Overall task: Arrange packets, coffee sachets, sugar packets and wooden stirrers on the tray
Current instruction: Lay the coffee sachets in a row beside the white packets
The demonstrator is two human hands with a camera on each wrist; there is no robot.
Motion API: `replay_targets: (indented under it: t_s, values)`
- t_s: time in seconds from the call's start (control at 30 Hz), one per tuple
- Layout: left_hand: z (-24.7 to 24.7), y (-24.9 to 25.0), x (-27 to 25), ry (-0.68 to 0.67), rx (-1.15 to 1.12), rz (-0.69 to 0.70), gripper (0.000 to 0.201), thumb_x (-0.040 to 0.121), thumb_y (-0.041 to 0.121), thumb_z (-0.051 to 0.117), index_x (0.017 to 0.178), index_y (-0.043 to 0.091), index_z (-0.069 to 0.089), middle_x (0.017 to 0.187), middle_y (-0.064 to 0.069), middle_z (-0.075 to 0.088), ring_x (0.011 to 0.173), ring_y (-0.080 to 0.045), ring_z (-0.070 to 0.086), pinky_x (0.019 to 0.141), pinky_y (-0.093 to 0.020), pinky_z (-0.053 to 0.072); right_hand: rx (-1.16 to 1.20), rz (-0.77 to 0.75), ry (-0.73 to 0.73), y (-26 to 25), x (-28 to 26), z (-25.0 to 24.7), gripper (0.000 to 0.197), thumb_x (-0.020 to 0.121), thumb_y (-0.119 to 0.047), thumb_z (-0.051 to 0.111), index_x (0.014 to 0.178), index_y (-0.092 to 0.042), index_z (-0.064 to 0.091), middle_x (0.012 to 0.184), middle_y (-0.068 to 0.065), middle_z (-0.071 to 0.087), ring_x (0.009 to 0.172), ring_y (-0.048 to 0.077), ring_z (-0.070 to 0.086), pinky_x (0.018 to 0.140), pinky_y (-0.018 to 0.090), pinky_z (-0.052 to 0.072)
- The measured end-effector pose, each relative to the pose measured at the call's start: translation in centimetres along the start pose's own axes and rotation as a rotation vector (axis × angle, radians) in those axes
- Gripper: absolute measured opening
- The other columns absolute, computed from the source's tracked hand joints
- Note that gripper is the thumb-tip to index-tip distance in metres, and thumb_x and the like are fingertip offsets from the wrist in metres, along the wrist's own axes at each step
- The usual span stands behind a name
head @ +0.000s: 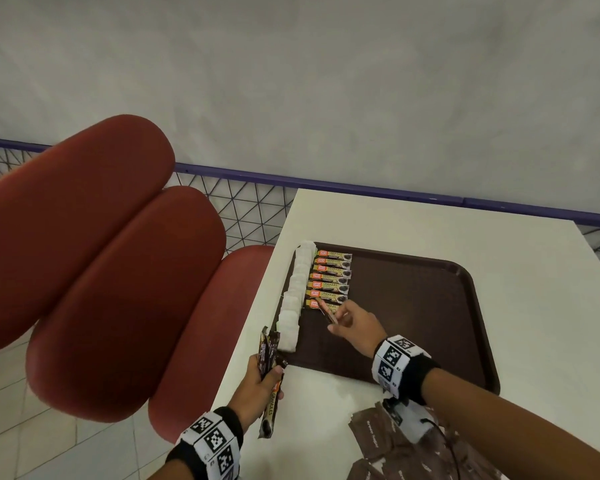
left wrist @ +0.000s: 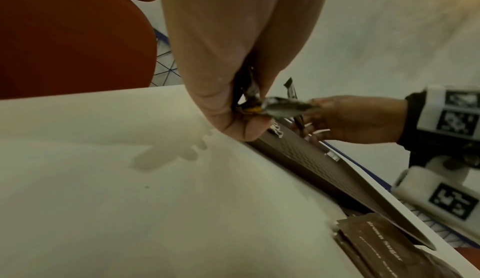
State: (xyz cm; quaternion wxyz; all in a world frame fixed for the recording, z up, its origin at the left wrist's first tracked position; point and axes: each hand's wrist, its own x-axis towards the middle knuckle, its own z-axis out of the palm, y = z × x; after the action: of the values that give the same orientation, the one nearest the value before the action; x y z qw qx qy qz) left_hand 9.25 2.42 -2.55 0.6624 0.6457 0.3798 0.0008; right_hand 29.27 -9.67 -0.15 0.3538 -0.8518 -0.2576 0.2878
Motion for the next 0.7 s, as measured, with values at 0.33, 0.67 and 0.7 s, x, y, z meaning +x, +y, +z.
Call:
replay_targets:
  t_s: [0.33,0.67,0.7]
  values:
    - [-2.3,-0.5,0.0,0.076,-0.071,-0.023,0.008,0.096,0.015,0.049,0.1,0.019,0.044,0.085,-0.008,0.052,0.061,-0.017,0.055,0.054,-0.03,0.044,-0.535,-0.054,0.048,0.3,2.4,0.5,0.026,0.084,-0.026,0.064,0.108,-0.017,0.056,0.115,0.004,0.055,0.112,0.021,0.046,0.092,0.031,0.039]
    - [-3.0,-0.9,0.2,0.096,-0.089,-0.027,0.008,0.096,0.014,0.05,0.099,0.015,0.044,0.086,-0.009,0.053,0.06,-0.017,0.055,0.053,-0.029,0.045,-0.673,-0.092,0.102,0.3,3.9,2.2,0.036,0.086,-0.028,0.062,0.118,-0.017,0.049,0.127,0.003,0.05,0.119,0.021,0.043,0.098,0.031,0.036]
    - [-3.1,-1.0,0.3,0.094,-0.09,-0.031,0.008,0.096,0.014,0.05,0.1,0.015,0.044,0.087,-0.009,0.053,0.061,-0.017,0.055,0.052,-0.029,0.045,-0.666,-0.092,0.115,0.4,4.0,2.2,0.037,0.086,-0.029,0.062,0.119,-0.017,0.049,0.127,0.002,0.05,0.118,0.021,0.043,0.098,0.031,0.036]
